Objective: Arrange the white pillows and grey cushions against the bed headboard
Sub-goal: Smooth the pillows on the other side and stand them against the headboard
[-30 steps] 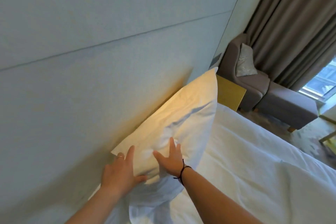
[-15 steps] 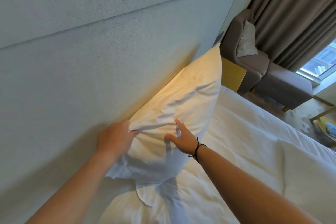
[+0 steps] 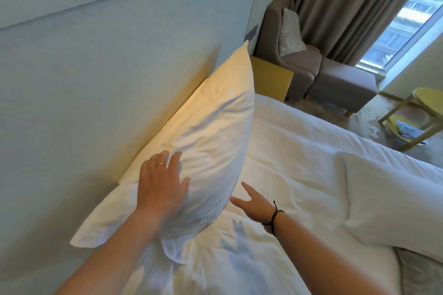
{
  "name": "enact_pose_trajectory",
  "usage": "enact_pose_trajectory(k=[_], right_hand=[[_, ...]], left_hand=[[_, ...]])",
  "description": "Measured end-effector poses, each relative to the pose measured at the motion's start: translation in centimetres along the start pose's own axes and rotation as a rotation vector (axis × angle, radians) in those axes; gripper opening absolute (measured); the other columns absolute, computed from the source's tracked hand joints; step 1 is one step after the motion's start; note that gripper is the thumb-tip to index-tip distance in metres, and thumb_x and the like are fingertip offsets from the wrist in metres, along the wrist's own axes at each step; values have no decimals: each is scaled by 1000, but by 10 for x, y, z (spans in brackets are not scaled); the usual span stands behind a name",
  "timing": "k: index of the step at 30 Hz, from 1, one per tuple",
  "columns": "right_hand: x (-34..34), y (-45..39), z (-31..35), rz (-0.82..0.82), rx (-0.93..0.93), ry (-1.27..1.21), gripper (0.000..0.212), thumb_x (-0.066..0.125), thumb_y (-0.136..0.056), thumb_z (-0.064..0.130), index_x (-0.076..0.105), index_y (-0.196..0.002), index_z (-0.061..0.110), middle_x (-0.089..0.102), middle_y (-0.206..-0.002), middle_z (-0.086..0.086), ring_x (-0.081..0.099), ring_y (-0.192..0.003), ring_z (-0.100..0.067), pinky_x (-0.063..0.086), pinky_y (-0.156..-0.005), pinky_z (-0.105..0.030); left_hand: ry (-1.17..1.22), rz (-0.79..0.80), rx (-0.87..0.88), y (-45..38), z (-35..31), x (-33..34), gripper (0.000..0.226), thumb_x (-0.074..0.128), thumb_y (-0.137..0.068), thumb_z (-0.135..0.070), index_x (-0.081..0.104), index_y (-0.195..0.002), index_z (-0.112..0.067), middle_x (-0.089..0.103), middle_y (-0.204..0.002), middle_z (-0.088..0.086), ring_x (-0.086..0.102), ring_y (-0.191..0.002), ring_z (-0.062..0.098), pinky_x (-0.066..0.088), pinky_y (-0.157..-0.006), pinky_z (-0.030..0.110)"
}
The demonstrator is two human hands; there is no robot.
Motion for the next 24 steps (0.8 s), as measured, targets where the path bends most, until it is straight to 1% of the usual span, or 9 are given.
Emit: enact_pose_trajectory(k=[2, 5, 8, 10, 13, 18, 20, 22, 24], right_hand=[[-17, 14, -33, -47, 55, -58, 80, 64, -90, 47, 23, -154, 24, 27, -159, 1, 29, -144, -18, 28, -114, -33], [-47, 36, -91, -106, 159, -211, 74, 65, -89, 47, 31, -151, 25, 36, -154, -6, 40, -138, -18, 38, -105, -31], [-78, 53, -163, -162, 260, -332, 70, 66, -90, 42, 36, -149, 19, 48, -145, -11, 53, -119, -18, 43, -87, -27], [-97, 64, -214, -236, 317, -428, 66, 67, -89, 39, 41, -145, 15, 56, -134, -10, 57, -104, -18, 45, -80, -26], [-121, 74, -295, -299, 415, -565, 64, 69, -87, 39, 45, -141, 16, 59, -118, -2, 57, -102, -15, 47, -86, -28], [-161, 49, -421, -377, 541, -746, 65, 70, -86, 38, 46, -141, 13, 58, -117, -7, 55, -100, -21, 47, -81, -34], [-184, 28, -458, -440, 579, -857, 62, 68, -88, 39, 47, -140, 13, 60, -120, -10, 58, -105, -24, 50, -90, -41], [-208, 2, -480, -463, 593, -1000, 50, 66, -89, 43, 52, -130, 15, 60, -111, -13, 60, -104, -27, 46, -99, -47], [-227, -24, -491, -479, 571, -1150, 33, 64, -90, 45, 58, -109, 19, 57, -101, -9, 61, -95, -25, 47, -90, -42]], left_hand=[[73, 48, 108, 1, -44, 10, 55, 63, -87, -44, 52, -134, -20, 51, -140, 11, 45, -129, 32, 32, -110, 46], [179, 199, 250, 9, -114, 34, 46, 63, -87, -42, 59, -127, -21, 59, -131, 5, 55, -117, 27, 40, -102, 41], [221, 397, 267, 23, -181, 71, 39, 56, -90, -46, 56, -125, -27, 57, -128, -6, 57, -112, 19, 42, -94, 35], [227, 518, 261, 32, -224, 96, 36, 51, -92, -48, 52, -125, -32, 53, -129, -11, 58, -108, 13, 42, -87, 32], [225, 660, 257, 35, -288, 132, 33, 49, -93, -47, 51, -124, -34, 51, -128, -13, 57, -103, 10, 43, -83, 32], [344, 703, 187, 36, -372, 188, 25, 58, -91, -42, 58, -114, -33, 58, -118, -9, 56, -98, 10, 46, -86, 32], [381, 710, 181, 45, -394, 206, 20, 60, -90, -41, 58, -110, -36, 58, -113, -11, 56, -94, 6, 46, -84, 31], [409, 710, 168, 55, -405, 218, 18, 60, -90, -42, 56, -108, -40, 57, -112, -16, 56, -94, -1, 45, -82, 29], [431, 689, 134, 64, -408, 227, 18, 61, -90, -41, 55, -107, -41, 58, -111, -19, 55, -94, -4, 42, -79, 25]])
Point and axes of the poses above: each hand's wrist, its own y-axis away from the middle knuckle, its own x-axis out of the palm, z = x × y, the point moved 2 cm from there along -y, towards the middle knuckle
